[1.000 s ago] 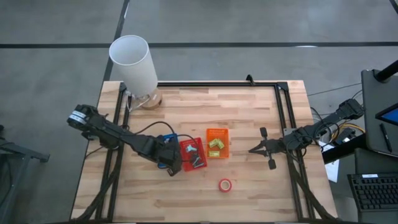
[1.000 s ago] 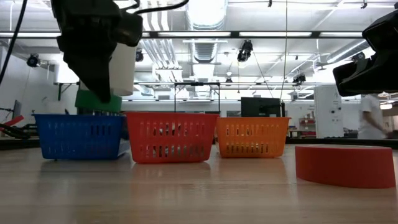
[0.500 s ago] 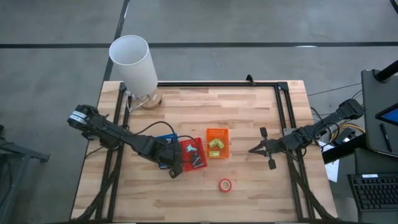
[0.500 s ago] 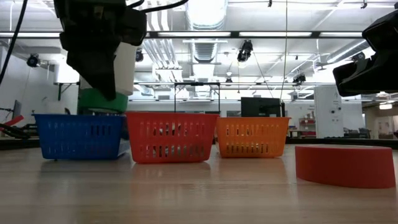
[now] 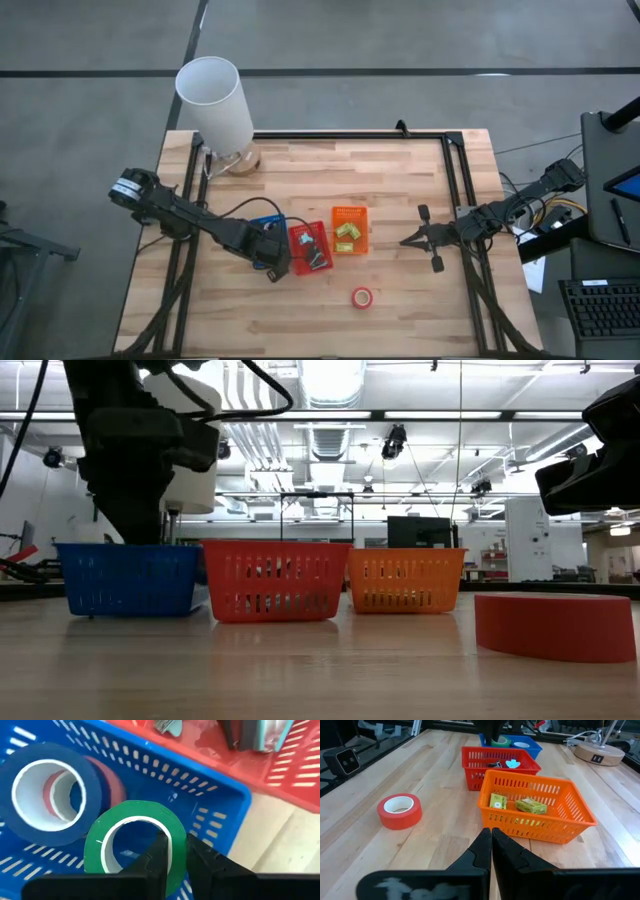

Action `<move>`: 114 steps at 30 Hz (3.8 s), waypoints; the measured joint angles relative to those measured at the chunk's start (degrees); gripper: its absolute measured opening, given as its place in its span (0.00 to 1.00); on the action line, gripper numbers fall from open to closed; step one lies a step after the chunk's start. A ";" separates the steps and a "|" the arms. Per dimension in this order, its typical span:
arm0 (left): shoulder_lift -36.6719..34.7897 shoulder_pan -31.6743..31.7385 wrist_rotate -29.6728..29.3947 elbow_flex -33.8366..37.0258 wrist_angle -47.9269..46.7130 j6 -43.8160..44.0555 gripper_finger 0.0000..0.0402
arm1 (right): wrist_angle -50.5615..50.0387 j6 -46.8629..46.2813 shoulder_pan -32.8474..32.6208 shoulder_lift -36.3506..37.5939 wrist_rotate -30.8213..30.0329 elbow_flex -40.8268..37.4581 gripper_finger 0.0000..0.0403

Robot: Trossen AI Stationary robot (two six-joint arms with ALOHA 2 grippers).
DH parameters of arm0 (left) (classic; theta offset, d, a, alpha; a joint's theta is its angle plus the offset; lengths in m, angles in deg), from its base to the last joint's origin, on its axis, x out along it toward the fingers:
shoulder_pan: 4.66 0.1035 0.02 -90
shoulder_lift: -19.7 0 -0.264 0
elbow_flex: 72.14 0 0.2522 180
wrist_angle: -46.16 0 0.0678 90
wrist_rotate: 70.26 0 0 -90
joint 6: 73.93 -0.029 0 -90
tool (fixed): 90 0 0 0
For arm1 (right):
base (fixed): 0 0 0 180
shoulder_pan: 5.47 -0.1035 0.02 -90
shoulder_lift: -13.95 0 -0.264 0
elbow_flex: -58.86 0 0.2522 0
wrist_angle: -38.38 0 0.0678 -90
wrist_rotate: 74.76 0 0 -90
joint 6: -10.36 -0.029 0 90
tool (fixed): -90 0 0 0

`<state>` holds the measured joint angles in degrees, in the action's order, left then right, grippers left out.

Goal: Pick and place Stapler, Stapler remover, tape
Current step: Put the green tape into the blue bin, then put the red tape into the blue bin

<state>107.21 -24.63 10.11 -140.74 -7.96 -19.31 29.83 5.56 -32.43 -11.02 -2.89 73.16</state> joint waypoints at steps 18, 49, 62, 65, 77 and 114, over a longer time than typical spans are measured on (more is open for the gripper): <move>0.00 0.09 2.24 1.30 6.82 1.35 0.29 | -0.35 0.24 -0.02 0.01 0.00 0.00 0.02; -1.62 -0.94 -7.64 2.99 43.87 -21.59 0.35 | 12.21 -14.37 -0.04 -0.01 4.18 0.00 0.02; -1.40 -0.98 -8.86 13.47 75.91 -29.39 0.35 | 15.13 -24.04 -0.69 -9.32 6.82 3.56 0.02; -1.31 -1.01 -8.95 14.02 77.33 -31.63 0.36 | 14.98 -25.18 -1.28 -15.13 7.19 7.84 0.02; -1.29 -1.53 -9.17 14.00 79.68 -35.07 0.36 | -6.87 -31.45 -1.27 -44.87 10.71 31.30 0.07; -1.27 -2.23 -9.64 13.93 78.03 -29.79 0.36 | -23.61 -30.81 -1.33 -78.81 13.89 56.96 0.31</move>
<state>105.94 -26.86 0.46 -126.80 70.07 -49.10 6.23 -25.24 -33.77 -89.83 11.00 130.12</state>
